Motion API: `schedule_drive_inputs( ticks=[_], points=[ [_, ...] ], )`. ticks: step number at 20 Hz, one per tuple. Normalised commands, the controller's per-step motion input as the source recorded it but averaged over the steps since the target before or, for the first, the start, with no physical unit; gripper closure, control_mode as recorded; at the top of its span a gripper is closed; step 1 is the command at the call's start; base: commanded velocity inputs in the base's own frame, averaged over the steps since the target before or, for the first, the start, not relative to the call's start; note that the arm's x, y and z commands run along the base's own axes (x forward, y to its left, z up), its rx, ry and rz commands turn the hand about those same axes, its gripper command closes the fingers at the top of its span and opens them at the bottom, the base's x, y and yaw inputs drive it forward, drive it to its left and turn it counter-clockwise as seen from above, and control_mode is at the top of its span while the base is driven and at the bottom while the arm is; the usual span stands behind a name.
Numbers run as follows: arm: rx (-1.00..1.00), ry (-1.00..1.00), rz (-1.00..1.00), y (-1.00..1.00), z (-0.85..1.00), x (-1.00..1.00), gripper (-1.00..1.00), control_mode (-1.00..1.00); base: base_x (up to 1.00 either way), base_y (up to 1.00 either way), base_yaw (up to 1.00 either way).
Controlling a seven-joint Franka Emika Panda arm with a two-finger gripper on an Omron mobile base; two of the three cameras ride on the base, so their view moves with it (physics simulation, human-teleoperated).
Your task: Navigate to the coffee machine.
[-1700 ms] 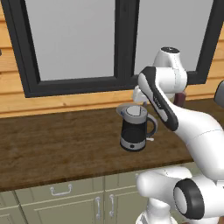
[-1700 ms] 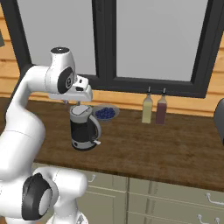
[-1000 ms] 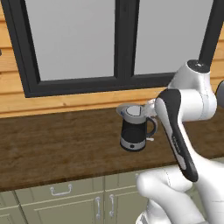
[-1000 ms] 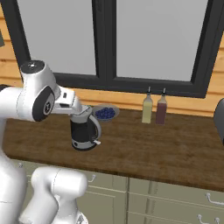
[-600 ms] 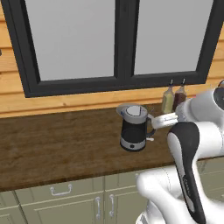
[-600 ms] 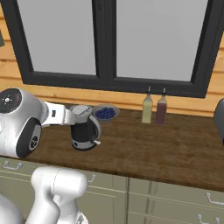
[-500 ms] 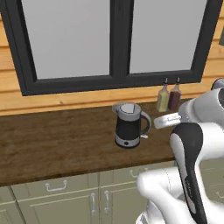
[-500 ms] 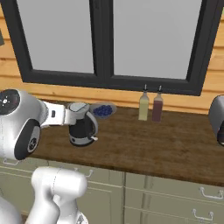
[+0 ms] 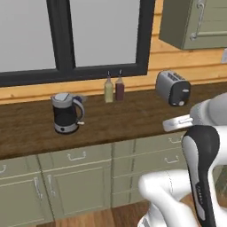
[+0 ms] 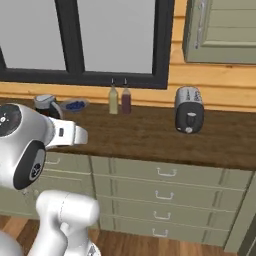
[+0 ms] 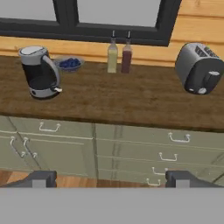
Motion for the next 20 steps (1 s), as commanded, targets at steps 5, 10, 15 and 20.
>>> schedule_drive_inputs(
  ticks=[5,10,15,20],
  points=[
    [0.0,0.0,0.0,0.0,0.0,0.0,-1.0,1.0,-0.06,-0.71,-0.57],
    [0.0,0.0,0.0,0.0,0.0,0.0,-1.0,1.0,0.0,-0.09,-0.92],
    [0.0,0.0,0.0,0.0,0.0,0.0,-1.0,1.0,0.0,0.0,-1.0],
    [0.0,0.0,0.0,0.0,0.0,0.0,-1.0,1.0,0.0,-0.11,-0.97]
  ],
)
